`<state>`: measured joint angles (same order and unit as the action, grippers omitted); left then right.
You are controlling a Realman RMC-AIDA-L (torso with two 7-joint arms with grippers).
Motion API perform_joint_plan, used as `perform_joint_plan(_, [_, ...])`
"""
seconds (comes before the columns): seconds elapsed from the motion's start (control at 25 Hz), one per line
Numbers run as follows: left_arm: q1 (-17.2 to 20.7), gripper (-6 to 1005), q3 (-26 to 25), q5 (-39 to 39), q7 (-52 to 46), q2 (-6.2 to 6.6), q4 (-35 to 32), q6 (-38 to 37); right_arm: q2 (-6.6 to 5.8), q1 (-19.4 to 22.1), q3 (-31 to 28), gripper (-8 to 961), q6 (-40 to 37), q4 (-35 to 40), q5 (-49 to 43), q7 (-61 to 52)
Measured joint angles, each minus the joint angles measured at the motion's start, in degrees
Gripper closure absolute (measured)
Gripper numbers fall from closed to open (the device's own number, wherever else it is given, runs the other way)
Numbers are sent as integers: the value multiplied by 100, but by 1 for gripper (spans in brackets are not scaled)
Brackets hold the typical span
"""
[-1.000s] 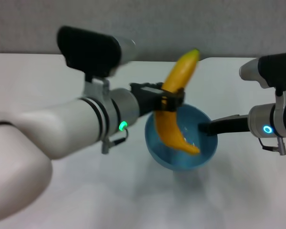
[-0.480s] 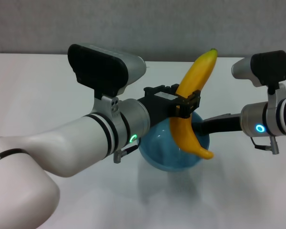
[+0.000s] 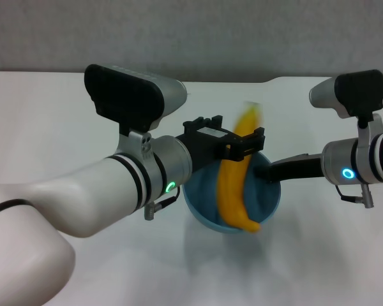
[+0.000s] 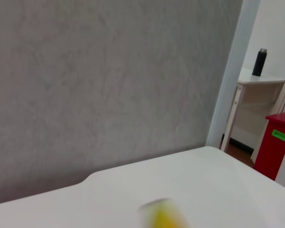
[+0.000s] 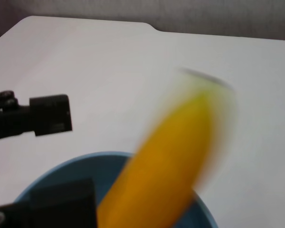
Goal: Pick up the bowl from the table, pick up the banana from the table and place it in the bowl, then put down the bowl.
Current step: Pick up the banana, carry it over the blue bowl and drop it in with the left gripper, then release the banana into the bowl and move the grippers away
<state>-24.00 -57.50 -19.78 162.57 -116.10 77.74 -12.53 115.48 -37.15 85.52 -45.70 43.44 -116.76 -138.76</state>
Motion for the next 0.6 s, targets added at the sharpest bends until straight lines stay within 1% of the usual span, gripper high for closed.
perform_joint_plan(0.16, [48, 205, -128, 7, 3, 0, 13, -21, -5, 46, -5, 869, 0, -19, -1, -2])
perform_joint_plan(0.28, [101, 121, -406, 24, 17, 4, 12, -230, -18, 61, -31, 867, 0, -134, -31, -11])
perform_joint_plan(0.4, [147, 106, -859, 25, 19, 16, 12, -648, -32, 70, -100, 866, 0, -241, -44, -8])
perform_joint_plan(0.52, [208, 97, -1245, 67, 20, 53, 3, -1037, -40, 83, -219, 864, 7, -249, -62, 4])
perform_joint_plan(0.6, [214, 100, -1316, 82, 20, 76, -10, -1157, -56, 66, -314, 863, -12, -254, -137, -1])
